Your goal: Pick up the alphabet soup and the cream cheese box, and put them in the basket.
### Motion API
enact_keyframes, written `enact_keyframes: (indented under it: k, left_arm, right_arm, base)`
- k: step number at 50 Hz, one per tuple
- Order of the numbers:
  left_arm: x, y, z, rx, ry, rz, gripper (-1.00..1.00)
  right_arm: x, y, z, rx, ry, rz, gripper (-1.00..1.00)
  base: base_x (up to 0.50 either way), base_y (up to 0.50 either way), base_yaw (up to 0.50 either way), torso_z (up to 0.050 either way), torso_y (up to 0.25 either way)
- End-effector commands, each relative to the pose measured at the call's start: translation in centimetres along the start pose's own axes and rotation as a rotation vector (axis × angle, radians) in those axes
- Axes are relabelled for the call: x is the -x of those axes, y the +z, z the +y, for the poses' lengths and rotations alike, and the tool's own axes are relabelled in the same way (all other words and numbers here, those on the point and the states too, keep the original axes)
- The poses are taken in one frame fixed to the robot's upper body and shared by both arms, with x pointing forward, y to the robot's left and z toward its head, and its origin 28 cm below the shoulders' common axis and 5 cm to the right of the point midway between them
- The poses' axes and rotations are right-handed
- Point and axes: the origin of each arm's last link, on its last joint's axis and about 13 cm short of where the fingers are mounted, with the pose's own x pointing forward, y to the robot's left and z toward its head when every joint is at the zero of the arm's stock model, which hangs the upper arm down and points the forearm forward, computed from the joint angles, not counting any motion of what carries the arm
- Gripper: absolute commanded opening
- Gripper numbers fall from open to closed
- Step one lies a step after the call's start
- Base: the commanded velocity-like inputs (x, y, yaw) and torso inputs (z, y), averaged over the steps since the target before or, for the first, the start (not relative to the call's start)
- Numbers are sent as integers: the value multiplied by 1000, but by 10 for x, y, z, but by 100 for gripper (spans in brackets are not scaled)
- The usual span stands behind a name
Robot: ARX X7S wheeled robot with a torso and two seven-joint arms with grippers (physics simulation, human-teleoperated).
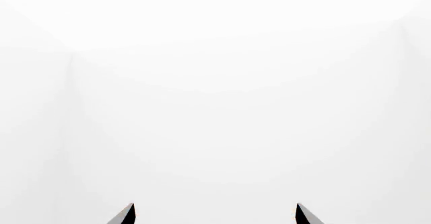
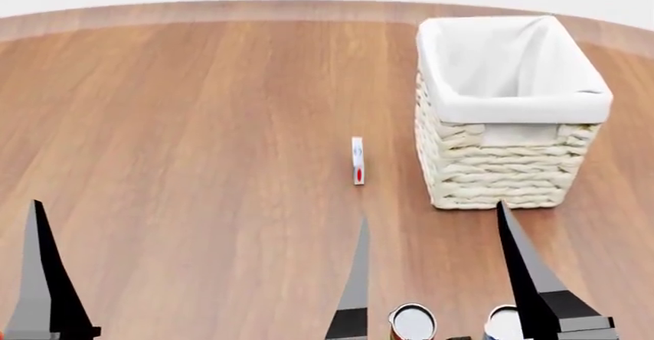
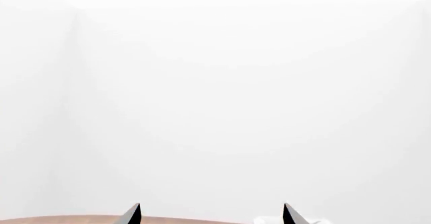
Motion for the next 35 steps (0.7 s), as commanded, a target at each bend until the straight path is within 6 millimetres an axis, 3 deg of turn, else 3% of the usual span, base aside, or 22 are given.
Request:
enact_keyframes:
  k: [1, 35]
  left_arm:
    - [0, 0, 0, 1, -2, 1, 100]
    - [1, -1, 0, -7, -6, 7, 100]
  right_arm:
    - [0, 0, 0, -1, 2, 2, 100]
    - [0, 0, 0, -8, 4, 4, 100]
  base:
    - [176, 0, 0, 0, 0]
    - [176, 0, 0, 0, 0]
